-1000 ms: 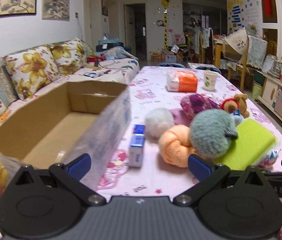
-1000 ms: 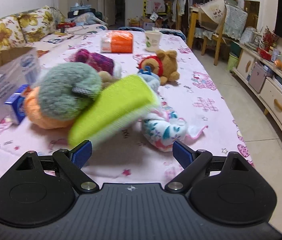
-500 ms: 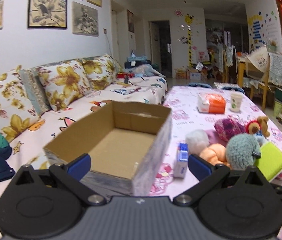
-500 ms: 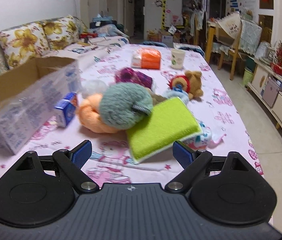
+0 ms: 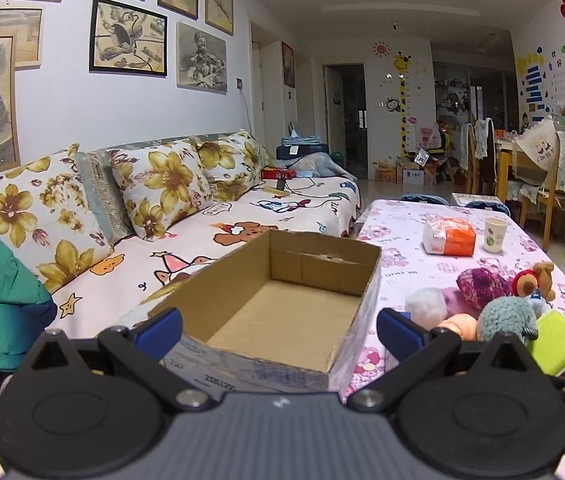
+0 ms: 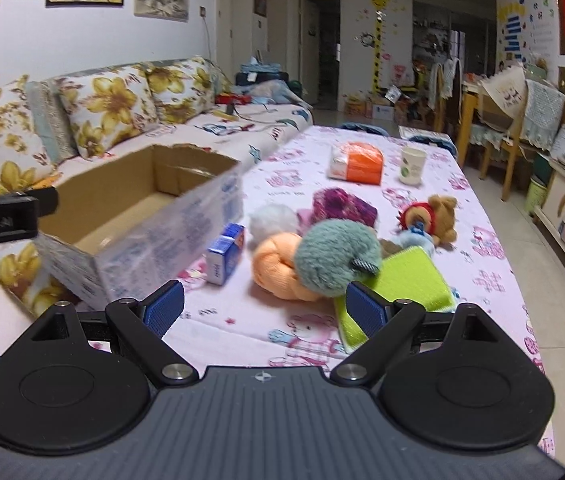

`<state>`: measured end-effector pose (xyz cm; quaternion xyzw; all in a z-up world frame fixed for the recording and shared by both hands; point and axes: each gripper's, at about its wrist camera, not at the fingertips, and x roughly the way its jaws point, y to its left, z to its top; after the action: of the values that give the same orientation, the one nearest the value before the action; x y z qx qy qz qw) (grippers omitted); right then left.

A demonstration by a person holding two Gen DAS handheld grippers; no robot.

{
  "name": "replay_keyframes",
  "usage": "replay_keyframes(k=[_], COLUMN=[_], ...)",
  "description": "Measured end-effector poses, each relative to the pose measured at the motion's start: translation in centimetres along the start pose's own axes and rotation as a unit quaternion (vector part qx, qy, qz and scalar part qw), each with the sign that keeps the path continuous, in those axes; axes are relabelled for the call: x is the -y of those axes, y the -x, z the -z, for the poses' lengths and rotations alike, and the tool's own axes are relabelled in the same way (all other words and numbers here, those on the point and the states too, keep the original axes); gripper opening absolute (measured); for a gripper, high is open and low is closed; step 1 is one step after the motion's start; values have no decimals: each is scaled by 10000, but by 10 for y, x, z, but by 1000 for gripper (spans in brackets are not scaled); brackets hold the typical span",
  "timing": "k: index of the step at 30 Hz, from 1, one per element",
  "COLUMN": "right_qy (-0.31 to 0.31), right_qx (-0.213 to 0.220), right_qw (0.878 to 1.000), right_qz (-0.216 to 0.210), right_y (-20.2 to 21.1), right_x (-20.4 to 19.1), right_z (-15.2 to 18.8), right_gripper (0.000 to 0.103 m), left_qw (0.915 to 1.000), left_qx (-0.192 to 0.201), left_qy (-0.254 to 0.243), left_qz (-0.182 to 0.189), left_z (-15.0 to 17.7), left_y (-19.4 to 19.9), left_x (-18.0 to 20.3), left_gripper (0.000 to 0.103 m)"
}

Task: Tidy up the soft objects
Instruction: 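Grasp the teal knit ball with the left tool while the right tool grasps the green sponge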

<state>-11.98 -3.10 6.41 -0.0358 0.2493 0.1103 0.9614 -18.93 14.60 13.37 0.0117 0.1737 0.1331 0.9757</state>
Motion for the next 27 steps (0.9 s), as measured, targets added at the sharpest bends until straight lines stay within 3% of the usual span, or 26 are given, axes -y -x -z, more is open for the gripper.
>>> replay_keyframes(k=[13,27], right_qy=[73,-308], right_qx=[203,109], right_qw=[9996,9994], right_qz=[-158,63], right_y=[-9,-5], right_x=[1,23], right_z=[-1,7], right_gripper=[103,103], left_qw=[9999,9977], left_qx=[-40,-286], left_qy=[-153,-545], left_qz=[17,293], left_z=[3,15], left_y=[0,-7], left_x=[8,50], left_gripper=[102,102])
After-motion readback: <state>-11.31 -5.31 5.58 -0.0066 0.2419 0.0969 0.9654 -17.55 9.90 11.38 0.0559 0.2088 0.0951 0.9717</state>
